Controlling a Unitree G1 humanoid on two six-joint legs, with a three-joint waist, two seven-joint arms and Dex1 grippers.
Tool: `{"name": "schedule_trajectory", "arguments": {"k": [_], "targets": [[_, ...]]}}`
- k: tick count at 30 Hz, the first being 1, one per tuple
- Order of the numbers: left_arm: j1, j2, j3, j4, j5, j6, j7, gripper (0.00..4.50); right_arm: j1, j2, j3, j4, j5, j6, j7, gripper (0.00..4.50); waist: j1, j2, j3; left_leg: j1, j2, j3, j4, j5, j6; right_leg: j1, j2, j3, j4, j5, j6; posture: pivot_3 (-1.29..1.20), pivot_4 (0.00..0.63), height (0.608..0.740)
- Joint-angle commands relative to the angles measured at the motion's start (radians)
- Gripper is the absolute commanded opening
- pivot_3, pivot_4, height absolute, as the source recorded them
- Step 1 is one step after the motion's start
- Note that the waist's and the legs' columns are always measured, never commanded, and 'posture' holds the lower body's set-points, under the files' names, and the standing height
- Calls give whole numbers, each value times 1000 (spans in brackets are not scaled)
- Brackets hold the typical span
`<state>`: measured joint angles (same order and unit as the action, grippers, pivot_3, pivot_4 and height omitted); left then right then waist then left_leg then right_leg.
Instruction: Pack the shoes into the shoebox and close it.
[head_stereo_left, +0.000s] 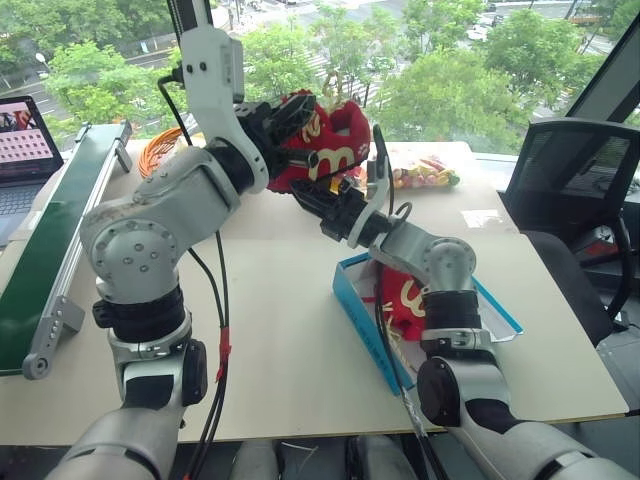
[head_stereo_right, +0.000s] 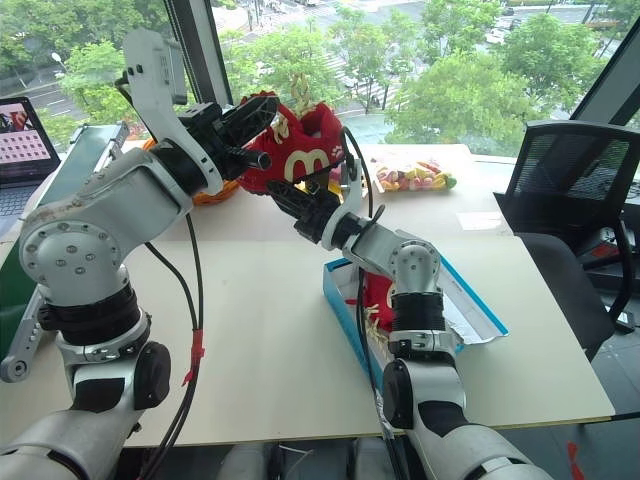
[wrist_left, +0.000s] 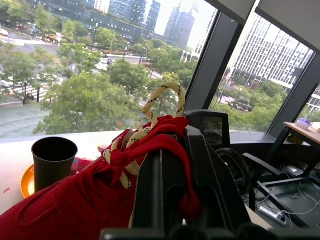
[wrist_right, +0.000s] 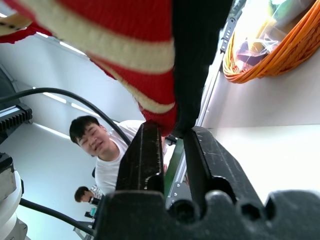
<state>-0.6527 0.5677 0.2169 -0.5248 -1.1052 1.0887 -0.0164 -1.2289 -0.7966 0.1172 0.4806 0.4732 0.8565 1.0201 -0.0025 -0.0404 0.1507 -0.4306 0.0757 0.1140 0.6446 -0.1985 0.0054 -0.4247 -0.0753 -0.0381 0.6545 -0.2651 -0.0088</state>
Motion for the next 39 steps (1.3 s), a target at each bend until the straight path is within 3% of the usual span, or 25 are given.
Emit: {"name": "schedule_trajectory", "arguments": {"k": [1, 9, 12, 16, 23, 30, 39], "targets": [[24, -17, 3, -44, 13, -42, 4, 3168, -60, -87, 16, 18, -47, -69, 184, 100, 3, 0, 0, 0, 0, 0, 0, 0, 0, 0, 0, 0, 0, 0, 0, 0, 150, 737], [44, -48, -23, -47, 34, -63, -1, 3168, -43, -192, 21, 87, -127, -135, 377, 100, 14, 0, 0, 0, 0, 0, 0, 0, 0, 1, 0, 0, -1, 0, 0, 0, 150, 737], [58, -26, -29, -53, 42, -56, -28, 3168, 28, -234, 33, 17, -123, -112, 449, 100, 15, 0, 0, 0, 0, 0, 0, 0, 0, 1, 0, 0, -1, 0, 0, 0, 150, 737], [103, 85, -47, -69, 87, -53, -137, 3168, 154, -288, 53, -109, -113, -91, 530, 100, 13, 0, 0, 0, 0, 0, 1, 1, -2, 1, 0, -1, -2, 0, 0, 0, 150, 737], [245, 267, -76, -128, 163, -112, -388, 3168, 240, -334, 104, -157, -162, -107, 581, 100, 12, 3, 2, 2, 0, 1, 1, 0, -1, 1, 0, 0, -1, 0, 0, 0, 150, 737], [262, 251, -97, -139, 203, -147, -436, 3168, 265, -374, 187, -231, -133, -51, 594, 100, 14, 3, 2, 2, 0, 1, 1, 0, 0, 2, 0, 0, -1, 0, 0, 0, 150, 737], [332, 149, -73, -194, 163, -134, -355, 3168, 227, -499, 322, -355, -14, 0, 594, 100, 14, 3, 2, 2, 0, -2, 2, -1, 2, 2, 0, 1, -1, -1, 1, 0, 150, 737]]}}
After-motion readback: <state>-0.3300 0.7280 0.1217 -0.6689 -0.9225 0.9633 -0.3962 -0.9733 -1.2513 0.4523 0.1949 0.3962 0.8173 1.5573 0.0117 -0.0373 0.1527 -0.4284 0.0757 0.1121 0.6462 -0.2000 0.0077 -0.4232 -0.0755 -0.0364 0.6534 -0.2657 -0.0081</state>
